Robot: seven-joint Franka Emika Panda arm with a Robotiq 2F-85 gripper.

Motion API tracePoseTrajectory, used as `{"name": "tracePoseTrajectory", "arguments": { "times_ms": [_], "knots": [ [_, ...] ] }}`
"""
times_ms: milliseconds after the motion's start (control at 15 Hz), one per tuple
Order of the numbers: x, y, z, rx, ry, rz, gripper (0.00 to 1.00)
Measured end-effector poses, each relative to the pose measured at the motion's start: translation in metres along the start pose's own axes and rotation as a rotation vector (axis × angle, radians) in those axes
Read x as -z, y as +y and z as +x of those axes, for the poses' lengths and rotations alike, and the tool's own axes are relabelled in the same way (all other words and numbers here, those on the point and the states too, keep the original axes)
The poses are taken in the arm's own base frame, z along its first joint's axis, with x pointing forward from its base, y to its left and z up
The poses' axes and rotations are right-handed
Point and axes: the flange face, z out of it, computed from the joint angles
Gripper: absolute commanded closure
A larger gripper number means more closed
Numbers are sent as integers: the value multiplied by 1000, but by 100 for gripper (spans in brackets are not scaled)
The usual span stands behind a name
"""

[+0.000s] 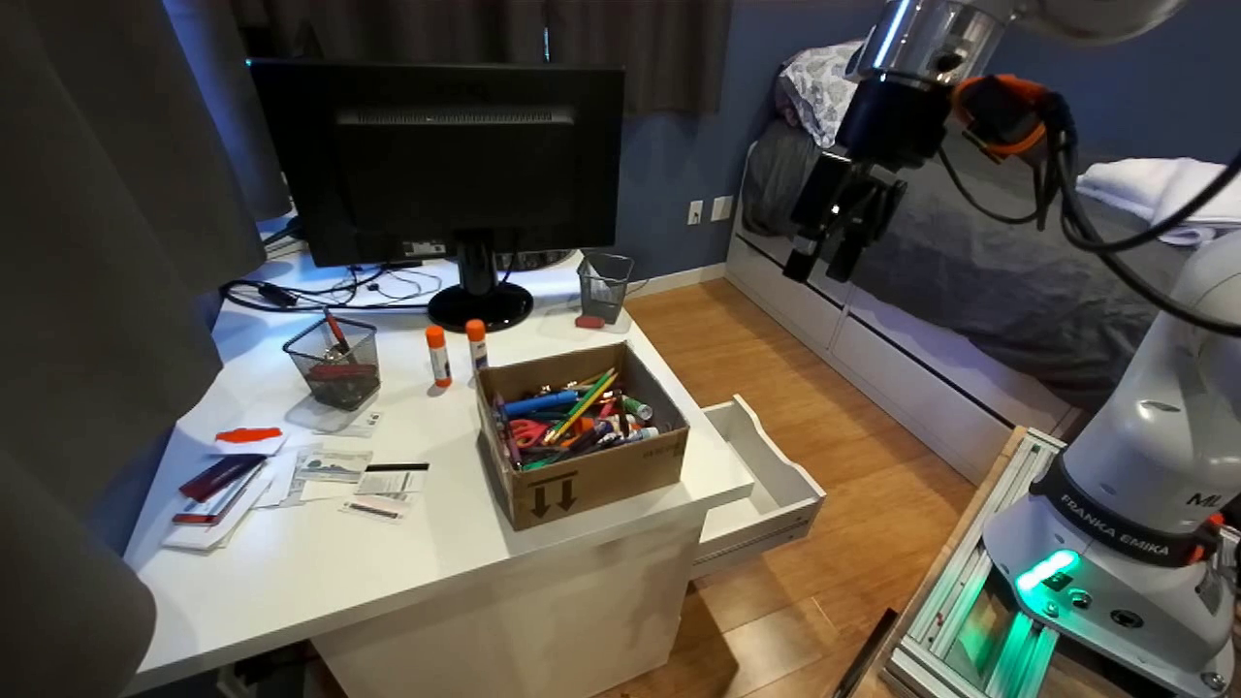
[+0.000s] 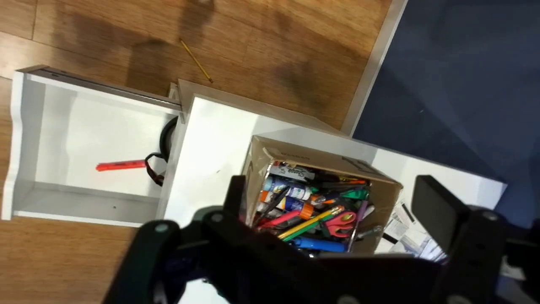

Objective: Close the open drawer

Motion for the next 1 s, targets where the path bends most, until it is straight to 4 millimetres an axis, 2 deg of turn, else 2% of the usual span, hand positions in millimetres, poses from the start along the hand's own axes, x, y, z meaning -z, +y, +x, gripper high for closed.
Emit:
{"name": "tracePoseTrajectory", "arguments": {
  "times_ms": [200, 400, 667, 867, 1000],
  "knots": [
    [-2, 64, 13, -169, -2, 43, 0],
    [16, 129, 27, -352, 46, 92, 0],
    [30, 219, 31, -582, 137, 94, 0],
    [22, 280, 30, -731, 180, 72, 0],
    [5, 309, 32, -812, 185, 59, 0]
  ]
}}
